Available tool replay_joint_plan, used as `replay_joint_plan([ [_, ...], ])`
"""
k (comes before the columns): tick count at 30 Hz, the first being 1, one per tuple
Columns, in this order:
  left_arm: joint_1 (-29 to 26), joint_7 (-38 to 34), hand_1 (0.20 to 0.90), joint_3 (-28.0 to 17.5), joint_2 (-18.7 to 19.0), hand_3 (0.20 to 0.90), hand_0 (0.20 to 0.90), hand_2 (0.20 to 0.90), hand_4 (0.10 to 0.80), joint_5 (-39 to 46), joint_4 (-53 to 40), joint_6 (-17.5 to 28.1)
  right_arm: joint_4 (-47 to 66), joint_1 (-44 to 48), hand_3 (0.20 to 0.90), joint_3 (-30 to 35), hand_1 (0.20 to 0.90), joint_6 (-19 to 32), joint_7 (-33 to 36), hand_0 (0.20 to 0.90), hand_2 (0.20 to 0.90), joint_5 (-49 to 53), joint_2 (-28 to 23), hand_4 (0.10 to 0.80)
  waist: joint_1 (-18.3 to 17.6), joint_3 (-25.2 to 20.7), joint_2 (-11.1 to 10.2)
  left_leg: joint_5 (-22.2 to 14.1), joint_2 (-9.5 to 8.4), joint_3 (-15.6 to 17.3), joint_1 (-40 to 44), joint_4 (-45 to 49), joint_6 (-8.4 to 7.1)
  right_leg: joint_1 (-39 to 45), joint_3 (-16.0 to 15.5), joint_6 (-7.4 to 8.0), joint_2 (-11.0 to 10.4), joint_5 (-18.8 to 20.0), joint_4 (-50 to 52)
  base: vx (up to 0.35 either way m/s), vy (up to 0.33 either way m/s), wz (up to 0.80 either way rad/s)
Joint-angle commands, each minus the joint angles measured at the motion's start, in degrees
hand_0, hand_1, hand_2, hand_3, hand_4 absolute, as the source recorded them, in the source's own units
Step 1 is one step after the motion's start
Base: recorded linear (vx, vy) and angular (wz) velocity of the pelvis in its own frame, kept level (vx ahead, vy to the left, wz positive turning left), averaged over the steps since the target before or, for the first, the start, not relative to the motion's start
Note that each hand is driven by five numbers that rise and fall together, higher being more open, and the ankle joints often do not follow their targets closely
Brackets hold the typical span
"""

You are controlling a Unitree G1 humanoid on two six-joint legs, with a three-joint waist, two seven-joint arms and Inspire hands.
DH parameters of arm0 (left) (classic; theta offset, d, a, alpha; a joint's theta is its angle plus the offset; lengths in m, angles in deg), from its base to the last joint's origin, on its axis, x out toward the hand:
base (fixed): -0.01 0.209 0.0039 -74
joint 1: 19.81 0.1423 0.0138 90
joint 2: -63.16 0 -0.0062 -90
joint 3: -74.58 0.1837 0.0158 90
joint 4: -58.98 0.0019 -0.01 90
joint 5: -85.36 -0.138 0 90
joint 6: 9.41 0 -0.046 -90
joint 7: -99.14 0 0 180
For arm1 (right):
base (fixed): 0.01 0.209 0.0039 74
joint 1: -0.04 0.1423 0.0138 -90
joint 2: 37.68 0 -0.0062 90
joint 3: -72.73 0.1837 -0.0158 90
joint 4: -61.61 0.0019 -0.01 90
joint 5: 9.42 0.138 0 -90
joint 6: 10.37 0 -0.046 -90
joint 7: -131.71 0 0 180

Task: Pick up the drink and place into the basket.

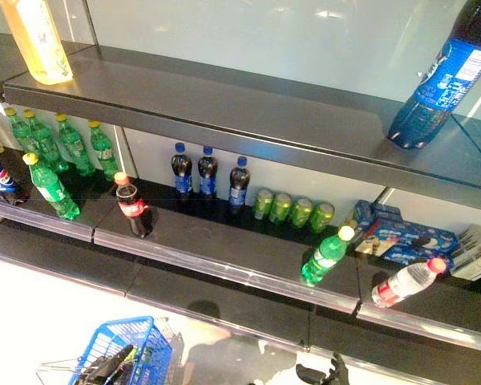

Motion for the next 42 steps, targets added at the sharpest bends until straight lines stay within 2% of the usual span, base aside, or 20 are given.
replay_joint_plan([
  [1, -6.4, 3.4, 0.300, -1.9, 6.3, 0.200, 0.300, 0.300, 0.100, -3.1, -2.5, 9.3, -0.3, 1.4, 0.900, -1.8, 0.900, 1.6, -2.5, 0.900, 0.900, -3.6, -6.3, 0.800, 1.5, -1.8, 4.6, -0.5, -0.12, -2.1, -0.4, 0.8, 0.46, 2.6, -3.3, -0.33, -0.5, -3.4, 5.0, 0.011, -0.145, 0.01],
  [5, -5.9, 3.3, 0.300, -1.6, 5.6, 0.200, 0.300, 0.300, 0.100, -2.5, -3.0, 9.3, -0.1, 1.9, 0.900, -4.4, 0.900, 0.4, -5.9, 0.900, 0.900, -5.3, -6.0, 0.800, 2.9, -0.8, 4.2, 0.2, 0.93, -2.9, -1.2, 1.8, -0.59, 2.8, -4.6, -1.27, 0.4, -3.7, 4.7, -0.016, -0.155, -0.02],
  [9, -5.9, 3.3, 0.300, -0.6, 3.8, 0.200, 0.300, 0.300, 0.100, -2.0, -4.5, 9.2, 1.2, 3.2, 0.900, -8.0, 0.900, -0.2, -6.9, 0.900, 0.900, -7.8, -5.8, 0.800, 5.1, 1.1, 3.7, 1.3, 1.63, -5.2, -5.0, 5.8, -2.46, 2.5, -6.6, -2.53, 1.1, -3.7, 4.4, -0.079, -0.166, 0.16],
  [12, -6.6, 3.1, 0.300, 1.0, 2.5, 0.200, 0.300, 0.300, 0.100, -0.7, -6.2, 8.8, 2.3, 4.8, 0.900, -10.5, 0.900, -1.1, -6.2, 0.900, 0.900, -8.2, -6.4, 0.800, 7.1, 3.3, 4.7, 6.5, 2.92, -6.1, -10.3, 6.8, -4.32, 2.0, -8.7, -3.00, 1.9, -3.8, 4.3, -0.147, -0.077, 0.41],
  [13, -6.7, 3.4, 0.300, 1.5, 2.1, 0.200, 0.300, 0.300, 0.100, -0.7, -6.7, 8.7, 2.0, 5.4, 0.900, -10.8, 0.900, -0.9, -5.7, 0.900, 0.900, -7.9, -6.6, 0.800, 7.6, 4.1, 5.1, 8.0, 3.45, -5.2, -11.6, 6.3, -4.73, 2.1, -9.6, -3.05, 2.2, -4.1, 4.4, -0.169, -0.056, 0.44],
  [15, -7.0, 4.2, 0.300, 2.3, 1.9, 0.200, 0.300, 0.300, 0.100, -2.2, -6.9, 8.1, 1.3, 5.4, 0.900, -10.6, 0.900, -0.5, -4.5, 0.900, 0.900, -6.5, -6.6, 0.800, 7.5, 5.3, 5.5, 9.9, 5.23, 1.8, -12.9, 5.1, -5.36, 2.9, -12.9, -3.11, 2.3, -4.8, 4.6, -0.141, -0.053, 0.78],
  [16, -7.3, 4.7, 0.300, 2.3, 1.9, 0.200, 0.300, 0.300, 0.100, -2.8, -6.5, 7.9, 1.0, 5.1, 0.900, -10.3, 0.900, -0.4, -4.2, 0.900, 0.900, -6.0, -6.6, 0.800, 7.2, 5.3, 5.5, 10.1, 5.42, 4.3, -13.0, 5.0, -5.36, 3.3, -14.3, -3.12, 2.3, -5.0, 4.5, -0.089, -0.039, 1.29],
  [17, -7.7, 5.4, 0.300, 2.4, 1.9, 0.200, 0.300, 0.300, 0.100, -3.7, -5.5, 7.7, 0.5, 4.4, 0.900, -9.8, 0.900, 0.0, -4.3, 0.900, 0.900, -6.1, -6.6, 0.800, 6.5, 5.2, 5.3, 9.9, 5.41, 9.2, -12.9, 5.2, -5.13, 3.9, -16.8, -3.07, 2.0, -4.9, 4.1, -0.048, -0.013, 1.17],
  [18, -7.7, 5.3, 0.300, 2.4, 1.9, 0.200, 0.300, 0.300, 0.100, -3.5, -5.2, 7.7, 0.4, 4.3, 0.900, -9.6, 0.900, 0.1, -4.4, 0.900, 0.900, -6.5, -6.7, 0.800, 6.3, 5.1, 5.3, 9.7, 5.36, 10.0, -12.9, 5.4, -5.05, 4.0, -17.3, -3.05, 2.0, -4.9, 4.0, 0.039, 0.001, 1.09],
  [19, -8.1, 5.3, 0.300, 2.5, 2.1, 0.200, 0.300, 0.300, 0.100, -3.5, -4.1, 7.2, 0.0, 3.3, 0.900, -9.2, 0.900, 0.5, -4.9, 0.900, 0.900, -7.9, -6.9, 0.800, 5.3, 4.5, 4.7, 7.2, 4.22, 13.9, -12.0, 7.0, -4.92, 4.8, -18.9, -2.82, 1.5, -5.6, 3.8, 0.082, 0.029, 1.03],
  [21, -7.8, 5.9, 0.300, 2.0, 2.3, 0.200, 0.300, 0.300, 0.100, -3.8, -2.2, 7.2, -0.5, 2.3, 0.900, -8.7, 0.900, 1.1, -5.1, 0.900, 0.900, -9.4, -7.1, 0.800, 4.9, 3.9, 4.3, 4.9, 2.64, 16.3, -11.9, 8.6, -3.67, 5.0, -20.2, -2.81, 1.2, -5.6, 4.3, 0.096, 0.092, 1.23],
  [23, -7.3, 6.1, 0.300, 1.6, 2.4, 0.200, 0.300, 0.300, 0.100, -3.6, -1.4, 7.5, -0.6, 2.1, 0.900, -8.5, 0.900, 1.2, -5.2, 0.900, 0.900, -10.5, -7.2, 0.800, 5.0, 3.5, 4.1, 4.3, 1.56, 16.0, -11.2, 7.1, -3.09, 5.2, -20.3, -2.40, 1.1, -5.5, 4.2, 0.125, 0.144, 0.78],
  [24, -6.1, 6.7, 0.300, 1.2, 2.4, 0.200, 0.300, 0.300, 0.100, -3.7, -0.5, 8.4, -0.7, 1.8, 0.900, -8.2, 0.900, 1.5, -5.6, 0.900, 0.900, -11.0, -7.2, 0.800, 5.6, 3.1, 4.2, 4.4, 0.33, 14.3, -10.5, 5.0, -2.78, 5.6, -19.7, -2.12, 1.3, -5.7, 4.1, 0.154, 0.142, 0.41],
  [32, -3.7, 7.8, 0.300, 0.0, 3.4, 0.200, 0.300, 0.300, 0.100, -5.2, 0.2, 8.4, 1.8, 0.7, 0.900, -8.6, 0.900, 2.4, -7.1, 0.900, 0.900, -12.4, -5.4, 0.800, 8.2, 0.9, 2.7, 2.5, -2.40, 8.7, -6.0, 0.2, 0.25, 5.8, -20.3, -0.74, 0.8, -6.5, 5.9, 0.150, 0.134, 0.34],
  [36, -4.4, 7.5, 0.300, 0.4, 3.7, 0.200, 0.300, 0.300, 0.100, -4.8, -1.2, 7.9, 2.7, 1.9, 0.900, -9.4, 0.900, 1.3, -6.7, 0.900, 0.900, -12.3, -4.8, 0.800, 8.9, 0.7, 1.7, 1.2, -4.12, 7.1, -5.1, 0.0, 2.10, 4.0, -19.9, 1.60, -1.6, -4.4, 10.3, 0.098, 0.154, 0.11],
  [37, -4.8, 7.5, 0.300, 0.5, 3.8, 0.200, 0.300, 0.300, 0.100, -4.7, -1.5, 7.7, 2.8, 2.2, 0.900, -9.4, 0.900, 1.1, -6.6, 0.900, 0.900, -12.2, -4.7, 0.800, 9.0, 0.9, 1.8, 2.2, -4.25, 7.7, -5.6, 0.0, 2.87, 3.3, -20.6, 1.36, -2.0, -3.1, 11.4, 0.022, 0.167, 0.22],
  [38, -5.3, 7.4, 0.300, 0.8, 4.0, 0.200, 0.300, 0.300, 0.100, -4.7, -1.9, 7.4, 2.8, 2.7, 0.900, -9.6, 0.900, 0.8, -6.4, 0.900, 0.900, -12.0, -4.5, 0.800, 9.1, 0.9, 1.6, 1.9, -4.71, 7.4, -5.4, 0.0, 3.43, 2.6, -20.2, 1.79, -3.0, -2.2, 13.8, -0.003, 0.134, 0.16],
  [39, -5.4, 7.4, 0.300, 0.9, 4.1, 0.200, 0.300, 0.300, 0.100, -4.7, -2.0, 7.4, 2.8, 2.8, 0.900, -9.6, 0.900, 0.8, -6.3, 0.900, 0.900, -12.0, -4.4, 0.800, 9.1, 1.0, 1.5, 1.9, -4.84, 7.3, -5.4, 0.0, 3.57, 2.4, -20.1, 1.92, -3.2, -2.1, 14.4, 0.087, 0.183, 0.12],
  [40, -6.1, 7.0, 0.300, 1.3, 4.2, 0.200, 0.300, 0.300, 0.100, -4.8, -2.8, 6.9, 3.0, 3.3, 0.900, -9.6, 0.900, 0.4, -6.2, 0.900, 0.900, -11.5, -4.3, 0.800, 9.1, 1.1, 1.5, 1.6, -5.57, 6.8, -5.2, 0.0, 4.47, 0.9, -19.0, 2.63, -4.8, -0.1, 19.4, 0.080, 0.204, 0.20],
  [42, -7.3, 6.0, 0.300, 2.3, 4.3, 0.200, 0.300, 0.300, 0.100, -5.0, -4.2, 6.2, 3.5, 3.7, 0.900, -9.9, 0.900, 0.0, -5.9, 0.900, 0.900, -10.6, -3.8, 0.800, 8.4, 2.0, 1.9, 1.0, -6.59, 4.9, -4.6, 0.0, 6.18, -4.2, -14.9, 4.30, -7.1, 5.1, 31.5, 0.083, 0.228, 0.41],
])
